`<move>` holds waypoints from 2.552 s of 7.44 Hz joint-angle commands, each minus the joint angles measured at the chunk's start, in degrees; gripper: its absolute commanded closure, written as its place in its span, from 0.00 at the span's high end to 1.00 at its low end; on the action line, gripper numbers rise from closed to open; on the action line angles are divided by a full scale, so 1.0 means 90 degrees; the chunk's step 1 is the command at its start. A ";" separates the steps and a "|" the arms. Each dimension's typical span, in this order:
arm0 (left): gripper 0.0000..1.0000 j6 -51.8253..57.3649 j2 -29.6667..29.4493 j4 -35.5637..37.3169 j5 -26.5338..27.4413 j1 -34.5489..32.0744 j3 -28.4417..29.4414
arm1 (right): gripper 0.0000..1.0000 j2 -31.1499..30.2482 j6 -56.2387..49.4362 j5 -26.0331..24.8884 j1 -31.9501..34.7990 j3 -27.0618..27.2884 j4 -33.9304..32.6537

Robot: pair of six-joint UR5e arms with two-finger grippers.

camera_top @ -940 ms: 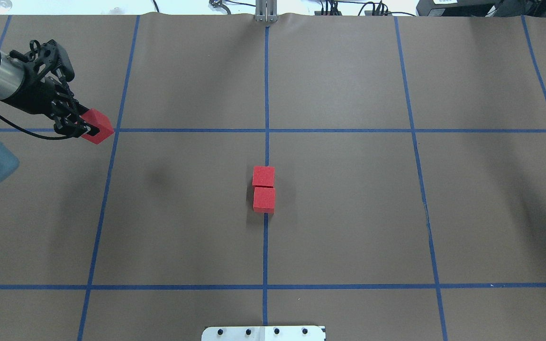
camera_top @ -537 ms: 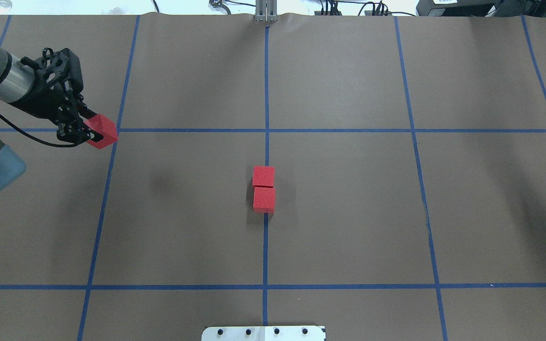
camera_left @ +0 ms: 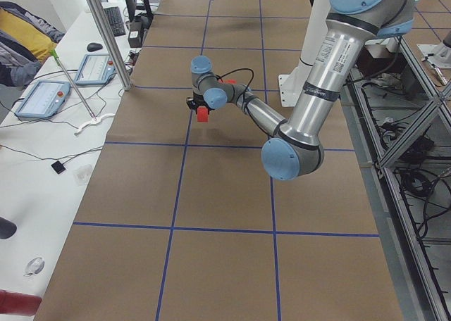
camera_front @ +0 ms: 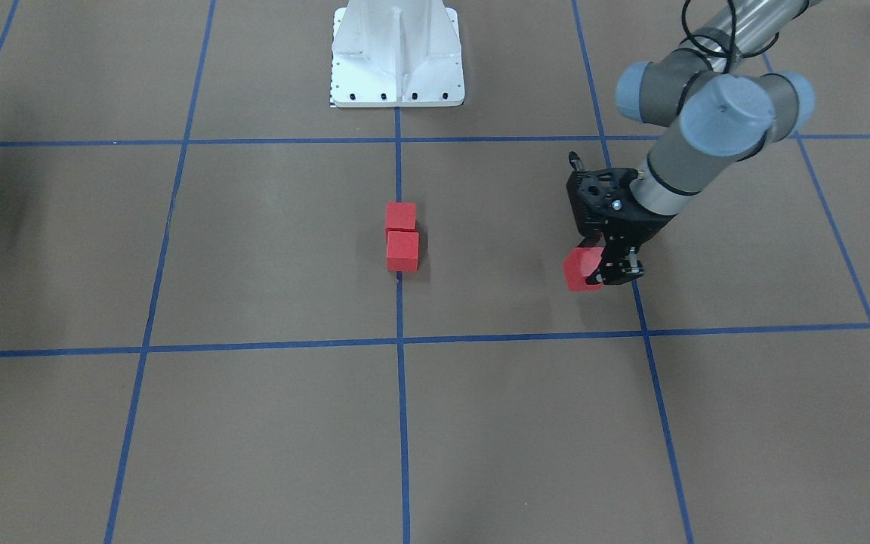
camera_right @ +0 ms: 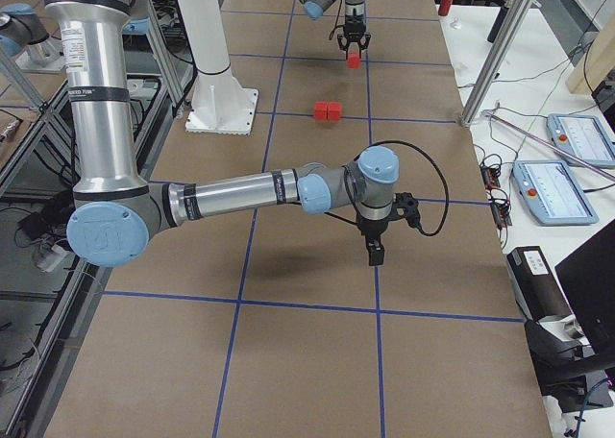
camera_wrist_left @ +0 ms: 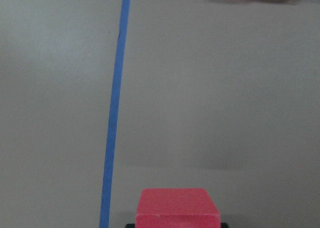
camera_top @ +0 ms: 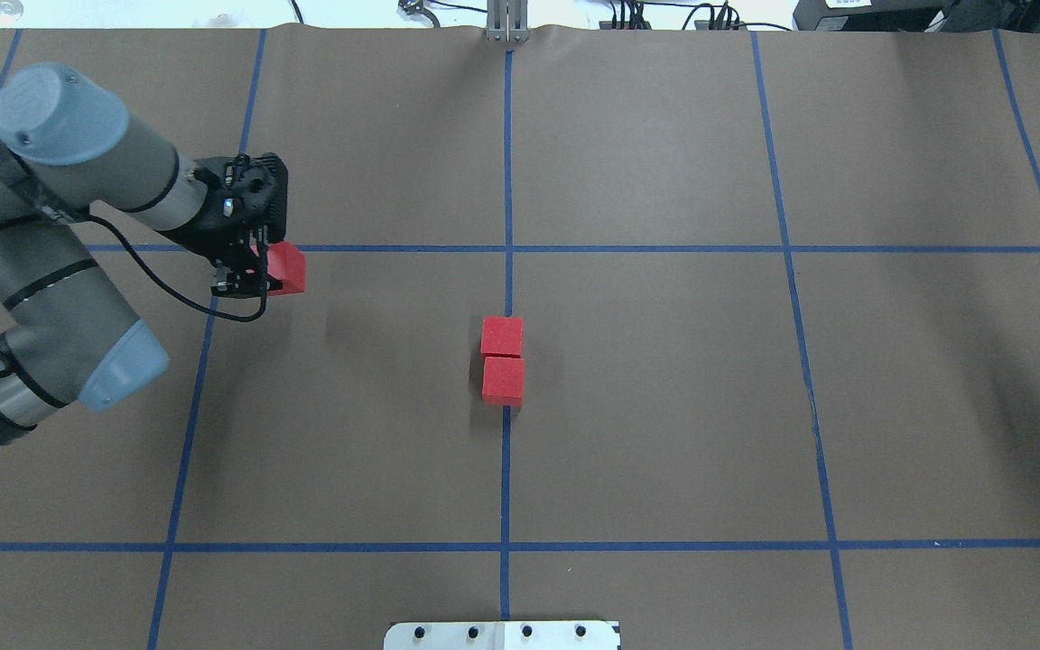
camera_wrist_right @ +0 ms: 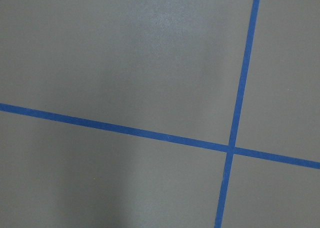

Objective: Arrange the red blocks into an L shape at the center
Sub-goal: 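Lift and carry the cube with the left gripper toward the center pair, then lower the cube beside the farther center cube, on the left-arm side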

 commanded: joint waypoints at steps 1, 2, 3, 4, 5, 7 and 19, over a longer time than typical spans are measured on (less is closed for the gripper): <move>0.00 0.0250 -0.1234 0.1508 0.0231 0.0363 0.0377 | 0.99 -0.0021 -0.0004 0.0000 -0.0002 -0.0003 0.0000; 0.00 -0.0138 -0.1529 0.1514 0.0221 0.0606 0.0707 | 0.99 -0.0041 -0.0004 0.0010 0.0008 0.0006 0.0000; 0.00 -0.0547 -0.1735 0.1495 0.0221 0.0734 0.0904 | 0.99 -0.0050 -0.0004 0.0010 0.0008 0.0006 0.0000; 0.00 -0.0619 -0.1757 0.1475 0.0221 0.0832 0.0906 | 0.99 -0.0051 -0.0004 0.0010 0.0008 -0.0003 0.0000; 0.00 -0.0775 -0.1766 0.1456 0.0221 0.0891 0.0906 | 0.99 -0.0070 -0.0004 0.0010 0.0008 0.0006 0.0000; 0.18 -0.0796 -0.1757 0.1165 0.0221 0.1066 0.0916 | 0.99 -0.0070 -0.0004 0.0010 0.0008 -0.0003 0.0000; 0.31 -0.1128 -0.2147 0.1094 0.0231 0.1351 0.1453 | 0.99 -0.0070 -0.0004 0.0010 0.0008 -0.0023 0.0000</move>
